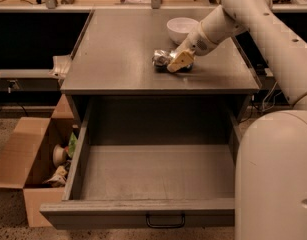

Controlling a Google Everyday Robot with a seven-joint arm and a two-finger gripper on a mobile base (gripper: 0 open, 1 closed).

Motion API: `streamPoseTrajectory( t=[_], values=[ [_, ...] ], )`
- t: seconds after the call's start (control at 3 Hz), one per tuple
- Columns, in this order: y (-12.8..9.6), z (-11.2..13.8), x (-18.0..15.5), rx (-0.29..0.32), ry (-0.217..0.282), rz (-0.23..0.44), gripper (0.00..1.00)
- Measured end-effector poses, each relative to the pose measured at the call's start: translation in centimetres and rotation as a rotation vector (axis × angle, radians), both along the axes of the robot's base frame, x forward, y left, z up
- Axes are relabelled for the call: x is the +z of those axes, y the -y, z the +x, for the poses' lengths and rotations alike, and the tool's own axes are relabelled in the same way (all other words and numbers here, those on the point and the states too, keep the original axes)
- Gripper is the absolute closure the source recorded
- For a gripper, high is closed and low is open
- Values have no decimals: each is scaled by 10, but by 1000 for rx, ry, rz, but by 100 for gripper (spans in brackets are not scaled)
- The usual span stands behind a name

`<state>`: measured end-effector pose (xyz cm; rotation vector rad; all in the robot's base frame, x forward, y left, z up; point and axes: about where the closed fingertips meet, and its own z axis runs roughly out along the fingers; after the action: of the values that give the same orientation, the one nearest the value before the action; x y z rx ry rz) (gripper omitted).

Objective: Place redbull can into top drawer

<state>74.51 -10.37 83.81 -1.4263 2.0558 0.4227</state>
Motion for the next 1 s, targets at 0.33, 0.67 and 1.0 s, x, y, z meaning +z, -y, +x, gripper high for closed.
streamPoseTrajectory(
  t=[0.33, 0.67, 1.0],
  values=[
    [0, 0, 4, 0, 1, 0, 74],
    [5, -35, 45, 25, 104, 44, 100],
    [15, -97, 88, 10, 192, 105, 100]
  ],
)
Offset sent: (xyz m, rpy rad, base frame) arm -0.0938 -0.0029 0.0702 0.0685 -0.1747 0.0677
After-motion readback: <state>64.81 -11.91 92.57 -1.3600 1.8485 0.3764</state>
